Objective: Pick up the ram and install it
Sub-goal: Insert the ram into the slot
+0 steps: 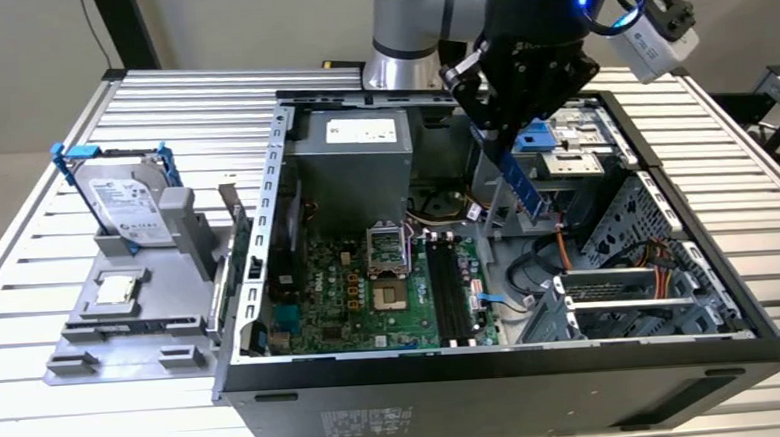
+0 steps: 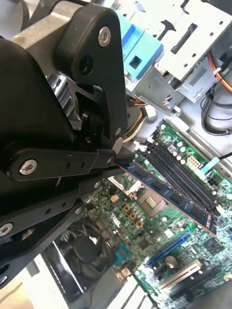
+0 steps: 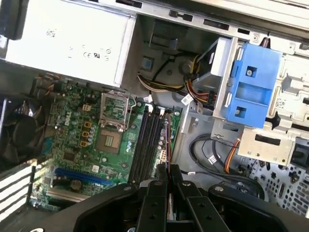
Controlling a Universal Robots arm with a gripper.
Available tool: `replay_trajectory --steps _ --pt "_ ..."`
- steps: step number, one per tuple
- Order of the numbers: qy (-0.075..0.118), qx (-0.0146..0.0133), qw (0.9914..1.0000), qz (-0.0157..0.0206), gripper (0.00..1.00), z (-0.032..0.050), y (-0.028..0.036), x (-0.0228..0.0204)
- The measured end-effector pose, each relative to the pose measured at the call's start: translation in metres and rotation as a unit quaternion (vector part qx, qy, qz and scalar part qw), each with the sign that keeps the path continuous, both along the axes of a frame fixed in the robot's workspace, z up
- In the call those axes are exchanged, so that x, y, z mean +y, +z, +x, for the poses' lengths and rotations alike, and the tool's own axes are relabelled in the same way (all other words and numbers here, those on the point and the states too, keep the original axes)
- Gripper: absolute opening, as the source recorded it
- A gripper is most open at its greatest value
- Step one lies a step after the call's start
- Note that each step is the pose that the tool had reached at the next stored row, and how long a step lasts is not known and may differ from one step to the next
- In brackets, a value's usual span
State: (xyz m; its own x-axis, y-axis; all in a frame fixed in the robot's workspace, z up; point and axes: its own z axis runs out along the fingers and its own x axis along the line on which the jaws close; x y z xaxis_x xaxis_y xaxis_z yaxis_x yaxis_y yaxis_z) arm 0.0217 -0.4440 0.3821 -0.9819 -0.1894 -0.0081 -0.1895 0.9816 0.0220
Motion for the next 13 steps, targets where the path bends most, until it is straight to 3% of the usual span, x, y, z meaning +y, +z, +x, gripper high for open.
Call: replay_trajectory --steps 4,6,13 --pt "-0.030 0.0000 0.99956 0.0000 0.00 0.0000 -0.0003 0.0000" --pt "-0.050 0.0000 0.99877 0.0000 0.00 0.0000 -0.0006 0.0000" --pt "-0.054 0.0000 0.99855 0.0000 0.00 0.0000 -0.0008 0.0000"
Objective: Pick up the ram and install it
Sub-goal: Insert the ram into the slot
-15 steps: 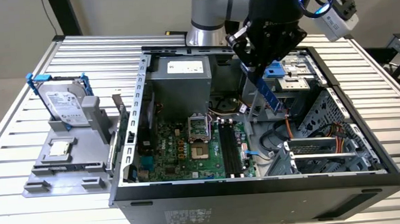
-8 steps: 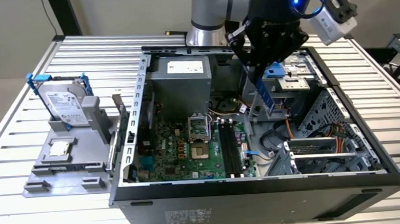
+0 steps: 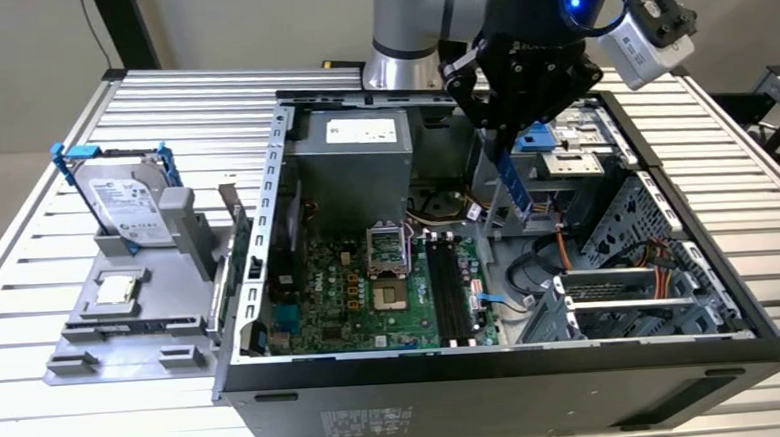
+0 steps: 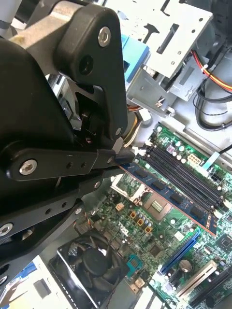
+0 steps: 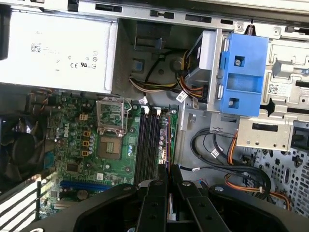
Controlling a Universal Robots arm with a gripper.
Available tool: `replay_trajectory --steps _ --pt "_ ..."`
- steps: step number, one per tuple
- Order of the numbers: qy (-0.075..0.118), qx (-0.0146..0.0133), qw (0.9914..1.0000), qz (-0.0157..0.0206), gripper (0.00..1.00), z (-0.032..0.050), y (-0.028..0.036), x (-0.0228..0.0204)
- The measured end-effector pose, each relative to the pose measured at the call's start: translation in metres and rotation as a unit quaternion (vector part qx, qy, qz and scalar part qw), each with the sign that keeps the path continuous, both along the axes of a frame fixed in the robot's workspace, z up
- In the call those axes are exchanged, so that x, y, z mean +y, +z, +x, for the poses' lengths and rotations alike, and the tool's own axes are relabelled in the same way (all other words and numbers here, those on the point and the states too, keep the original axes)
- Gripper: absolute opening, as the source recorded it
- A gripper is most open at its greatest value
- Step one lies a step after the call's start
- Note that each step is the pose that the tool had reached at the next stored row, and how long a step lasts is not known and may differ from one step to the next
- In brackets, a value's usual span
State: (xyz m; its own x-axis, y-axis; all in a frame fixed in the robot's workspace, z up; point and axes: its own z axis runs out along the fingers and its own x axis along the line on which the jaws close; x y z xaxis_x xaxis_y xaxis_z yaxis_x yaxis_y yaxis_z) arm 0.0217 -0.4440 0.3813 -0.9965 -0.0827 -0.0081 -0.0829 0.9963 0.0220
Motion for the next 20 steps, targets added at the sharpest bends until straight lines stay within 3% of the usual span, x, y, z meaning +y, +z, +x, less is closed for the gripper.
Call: replay_trajectory --steps 20 --pt "0.000 -0.0044 0.99999 0.0001 0.00 0.0002 -0.0147 0.0000"
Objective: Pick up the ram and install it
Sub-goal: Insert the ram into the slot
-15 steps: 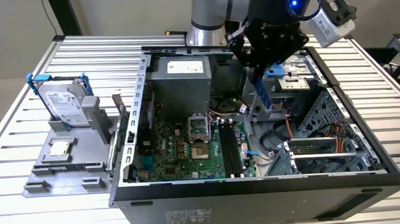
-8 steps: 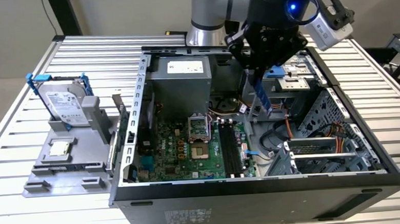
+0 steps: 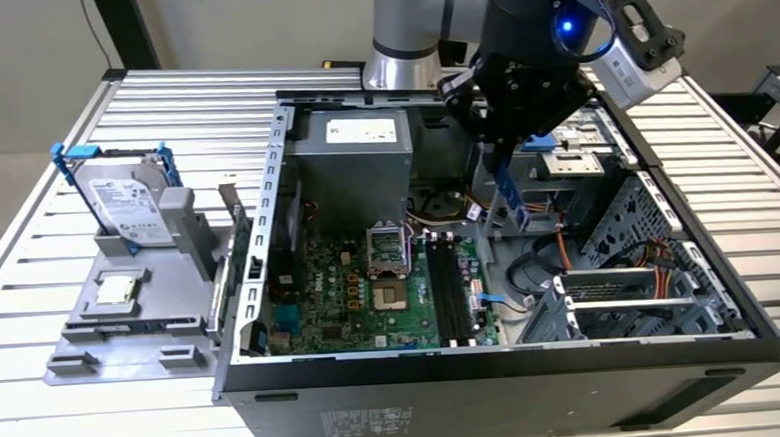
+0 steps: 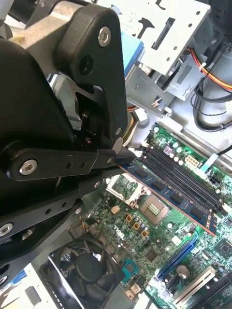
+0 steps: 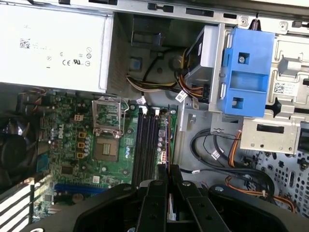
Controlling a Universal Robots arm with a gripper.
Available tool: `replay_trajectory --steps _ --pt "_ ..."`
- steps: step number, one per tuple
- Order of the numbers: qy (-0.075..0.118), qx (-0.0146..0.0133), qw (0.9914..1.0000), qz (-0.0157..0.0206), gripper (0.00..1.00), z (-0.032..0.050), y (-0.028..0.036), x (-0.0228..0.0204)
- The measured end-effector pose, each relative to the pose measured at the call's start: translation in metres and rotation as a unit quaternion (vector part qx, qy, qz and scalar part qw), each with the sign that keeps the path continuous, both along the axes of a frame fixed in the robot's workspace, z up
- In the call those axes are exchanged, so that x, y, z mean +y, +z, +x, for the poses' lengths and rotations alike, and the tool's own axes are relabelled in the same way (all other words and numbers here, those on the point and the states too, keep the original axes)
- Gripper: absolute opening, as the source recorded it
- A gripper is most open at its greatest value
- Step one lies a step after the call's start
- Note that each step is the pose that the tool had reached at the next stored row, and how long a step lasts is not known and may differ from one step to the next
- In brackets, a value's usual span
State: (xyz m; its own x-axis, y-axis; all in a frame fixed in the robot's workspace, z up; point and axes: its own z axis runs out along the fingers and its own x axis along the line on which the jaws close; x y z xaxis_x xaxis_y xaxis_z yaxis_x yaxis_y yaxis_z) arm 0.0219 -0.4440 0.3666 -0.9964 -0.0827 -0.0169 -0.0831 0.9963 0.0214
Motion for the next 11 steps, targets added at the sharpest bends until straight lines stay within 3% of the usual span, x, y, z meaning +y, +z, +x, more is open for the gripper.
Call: replay_trajectory --steps 5,11 --pt "-0.001 -0.0034 0.99999 -0.0002 0.00 0.0002 -0.0047 0.0003" --pt "-0.009 -0.0046 0.99995 0.0000 0.00 0.0005 -0.0106 0.0008"
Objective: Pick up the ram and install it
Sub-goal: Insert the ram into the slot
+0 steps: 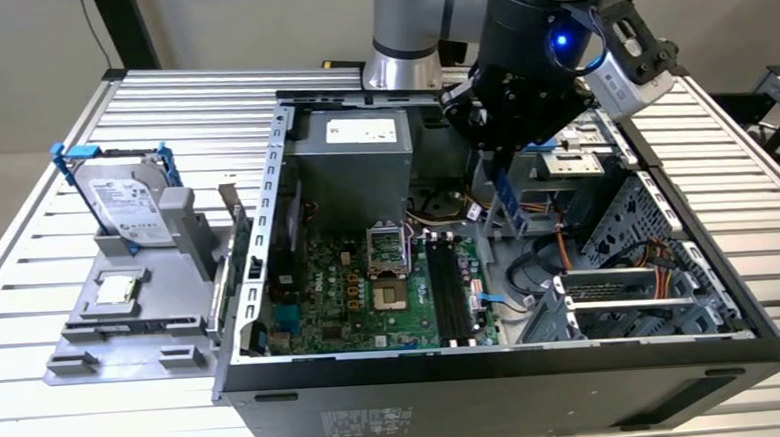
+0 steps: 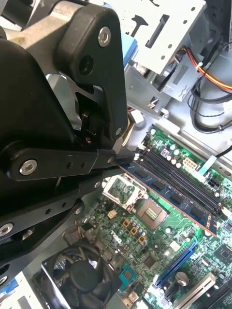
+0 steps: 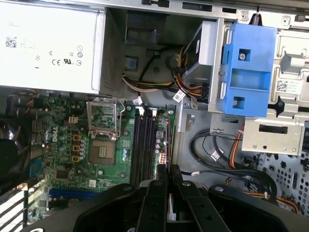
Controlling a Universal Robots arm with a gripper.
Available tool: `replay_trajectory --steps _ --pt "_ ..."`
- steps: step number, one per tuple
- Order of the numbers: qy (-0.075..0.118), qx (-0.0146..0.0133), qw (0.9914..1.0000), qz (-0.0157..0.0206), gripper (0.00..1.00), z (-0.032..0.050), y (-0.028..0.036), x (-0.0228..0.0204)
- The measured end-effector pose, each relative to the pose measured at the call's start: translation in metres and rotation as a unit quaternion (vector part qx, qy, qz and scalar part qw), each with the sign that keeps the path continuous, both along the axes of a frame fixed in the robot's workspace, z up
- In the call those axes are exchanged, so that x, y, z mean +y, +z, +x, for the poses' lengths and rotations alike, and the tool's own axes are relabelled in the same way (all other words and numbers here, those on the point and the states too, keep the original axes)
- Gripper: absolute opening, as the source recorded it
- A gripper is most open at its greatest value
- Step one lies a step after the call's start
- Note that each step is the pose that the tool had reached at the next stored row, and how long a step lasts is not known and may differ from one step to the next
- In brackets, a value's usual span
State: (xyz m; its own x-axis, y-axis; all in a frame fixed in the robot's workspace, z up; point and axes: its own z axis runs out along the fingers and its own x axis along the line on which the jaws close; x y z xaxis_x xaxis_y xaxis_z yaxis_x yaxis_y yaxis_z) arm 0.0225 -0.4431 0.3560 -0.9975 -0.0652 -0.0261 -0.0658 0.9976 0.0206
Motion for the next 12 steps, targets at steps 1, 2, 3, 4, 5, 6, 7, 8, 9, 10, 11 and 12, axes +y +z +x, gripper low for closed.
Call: replay_trajectory --steps 1,2,3,4,5,6,7,8,9,10,11,12 --pt "-0.001 0.0000 1.00000 0.0000 0.00 0.0000 -0.0011 0.0000" --pt "-0.002 -0.0001 1.00000 0.0000 0.00 0.0000 -0.0023 0.0000" --pt "-0.003 -0.0001 1.00000 0.0000 0.00 0.0000 -0.0032 0.0000" --pt "-0.003 -0.0001 0.99999 -0.0001 0.00 0.0000 -0.0040 0.0000" --pt "-0.004 -0.0001 0.99999 -0.0001 0.00 0.0000 -0.0048 0.0001" --pt "-0.004 -0.0001 0.99999 -0.0001 0.00 0.0001 -0.0057 0.0002" --pt "-0.005 -0.0001 0.99999 -0.0001 0.00 0.0001 -0.0064 0.0002" --pt "-0.005 -0.0001 0.99998 -0.0001 0.00 0.0001 -0.0071 0.0002" --pt "-0.006 -0.0001 0.99998 0.0002 0.00 0.0002 -0.0080 0.0002" --pt "-0.006 -0.0001 0.99998 0.0003 0.00 0.0002 -0.0090 0.0002" --pt "-0.007 -0.0001 0.99997 0.0005 0.00 0.0002 -0.0102 0.0002" --pt "-0.008 -0.0001 0.99997 0.0009 0.00 0.0002 -0.0120 0.0002"
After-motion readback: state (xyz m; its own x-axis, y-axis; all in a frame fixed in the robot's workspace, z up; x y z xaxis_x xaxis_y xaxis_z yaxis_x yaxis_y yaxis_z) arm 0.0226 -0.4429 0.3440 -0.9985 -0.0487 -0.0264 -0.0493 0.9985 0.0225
